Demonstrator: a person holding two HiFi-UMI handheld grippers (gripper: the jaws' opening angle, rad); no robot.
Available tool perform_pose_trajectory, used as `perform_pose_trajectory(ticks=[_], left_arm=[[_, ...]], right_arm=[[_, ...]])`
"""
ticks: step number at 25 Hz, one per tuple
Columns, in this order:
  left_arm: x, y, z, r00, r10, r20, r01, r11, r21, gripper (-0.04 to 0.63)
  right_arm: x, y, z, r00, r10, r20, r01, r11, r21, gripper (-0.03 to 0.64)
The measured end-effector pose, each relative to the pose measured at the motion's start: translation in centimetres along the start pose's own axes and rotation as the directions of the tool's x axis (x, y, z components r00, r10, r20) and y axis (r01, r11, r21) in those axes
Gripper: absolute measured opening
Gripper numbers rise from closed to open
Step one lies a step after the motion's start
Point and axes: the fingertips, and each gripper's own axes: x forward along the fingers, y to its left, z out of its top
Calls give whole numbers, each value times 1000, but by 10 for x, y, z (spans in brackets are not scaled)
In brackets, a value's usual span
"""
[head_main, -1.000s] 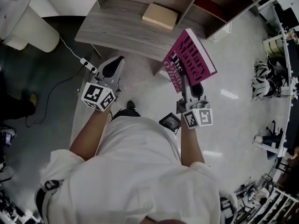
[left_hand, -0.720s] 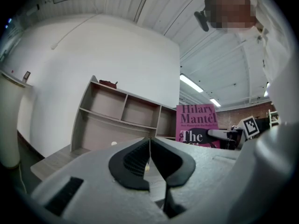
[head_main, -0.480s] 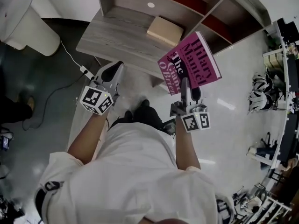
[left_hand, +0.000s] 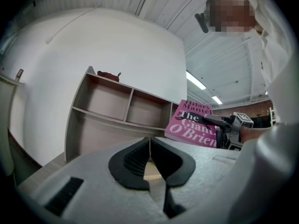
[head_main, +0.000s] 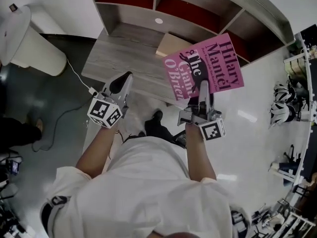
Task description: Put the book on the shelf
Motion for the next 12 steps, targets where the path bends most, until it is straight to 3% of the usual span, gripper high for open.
perform_pose_trajectory(ticks=[5,12], left_arm=[[4,8,-13,1000,-12,17,12,1000,9,23],[70,13,14,999,-53,9,53,998,24,23]], right_arm=[[-2,-6,-9,998,5,68,-12,994,108,141],[44,-47,2,987,-103,121,62,950,305,141]])
